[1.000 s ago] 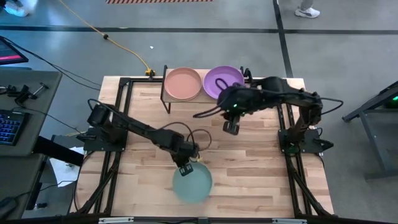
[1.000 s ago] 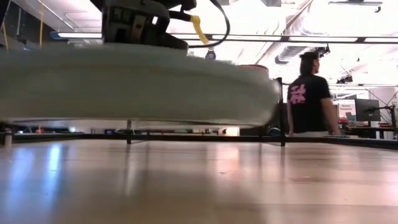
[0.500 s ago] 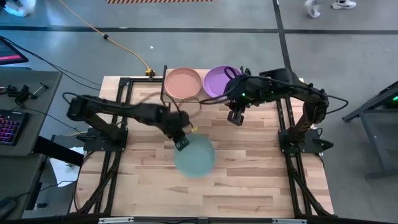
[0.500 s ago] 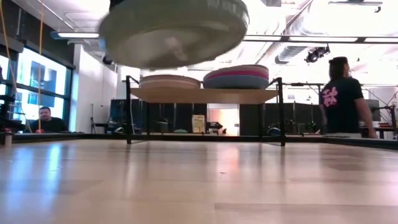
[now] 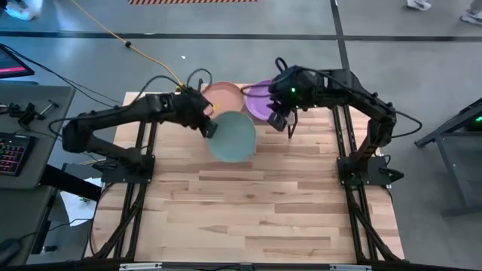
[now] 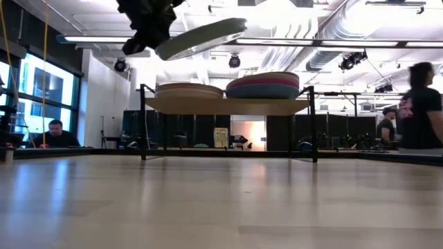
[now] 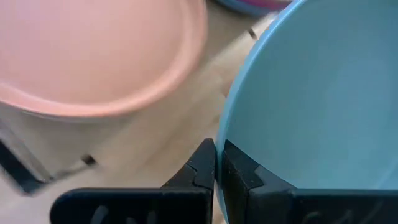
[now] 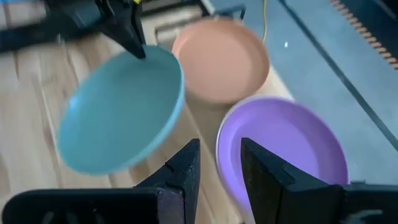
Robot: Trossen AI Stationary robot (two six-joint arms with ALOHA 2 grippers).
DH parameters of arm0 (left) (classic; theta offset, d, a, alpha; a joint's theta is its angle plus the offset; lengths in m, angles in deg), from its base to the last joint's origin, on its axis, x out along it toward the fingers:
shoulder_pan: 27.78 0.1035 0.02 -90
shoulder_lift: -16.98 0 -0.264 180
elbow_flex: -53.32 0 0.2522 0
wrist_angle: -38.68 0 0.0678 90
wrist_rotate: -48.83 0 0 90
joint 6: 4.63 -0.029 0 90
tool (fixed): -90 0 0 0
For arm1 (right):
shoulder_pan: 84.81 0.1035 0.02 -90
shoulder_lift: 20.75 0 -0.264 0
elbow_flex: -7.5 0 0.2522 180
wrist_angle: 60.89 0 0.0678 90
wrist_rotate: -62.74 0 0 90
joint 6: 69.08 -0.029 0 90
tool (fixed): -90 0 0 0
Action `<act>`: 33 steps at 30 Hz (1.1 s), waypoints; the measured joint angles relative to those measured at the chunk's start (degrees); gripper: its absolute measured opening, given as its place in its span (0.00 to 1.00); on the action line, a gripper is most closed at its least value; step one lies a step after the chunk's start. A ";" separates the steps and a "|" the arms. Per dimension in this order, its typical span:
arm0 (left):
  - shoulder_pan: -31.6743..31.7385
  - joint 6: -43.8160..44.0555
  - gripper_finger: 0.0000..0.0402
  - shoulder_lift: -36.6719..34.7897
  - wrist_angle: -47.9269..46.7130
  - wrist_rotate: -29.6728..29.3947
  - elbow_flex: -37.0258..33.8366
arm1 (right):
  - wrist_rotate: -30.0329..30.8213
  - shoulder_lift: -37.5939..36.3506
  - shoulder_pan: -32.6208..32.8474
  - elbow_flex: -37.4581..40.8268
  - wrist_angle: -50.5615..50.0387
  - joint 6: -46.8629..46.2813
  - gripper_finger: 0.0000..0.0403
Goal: Place and stack plates onto a shelf
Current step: Stack the green plate on the orange plate on the shelf
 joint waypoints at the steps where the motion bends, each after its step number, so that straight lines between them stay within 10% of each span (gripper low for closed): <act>1: 1.29 -0.41 0.00 -0.48 -0.01 0.00 0.00 | 0.00 0.00 -0.53 0.00 1.41 0.00 0.23; 21: 24.92 -18.83 0.00 1.13 4.93 -1.14 6.20 | -0.04 2.36 -7.52 0.00 14.79 -0.06 0.23; 33: 31.41 -22.41 0.01 9.43 -0.96 8.33 11.97 | -0.20 4.09 -7.86 0.00 13.61 -1.59 0.23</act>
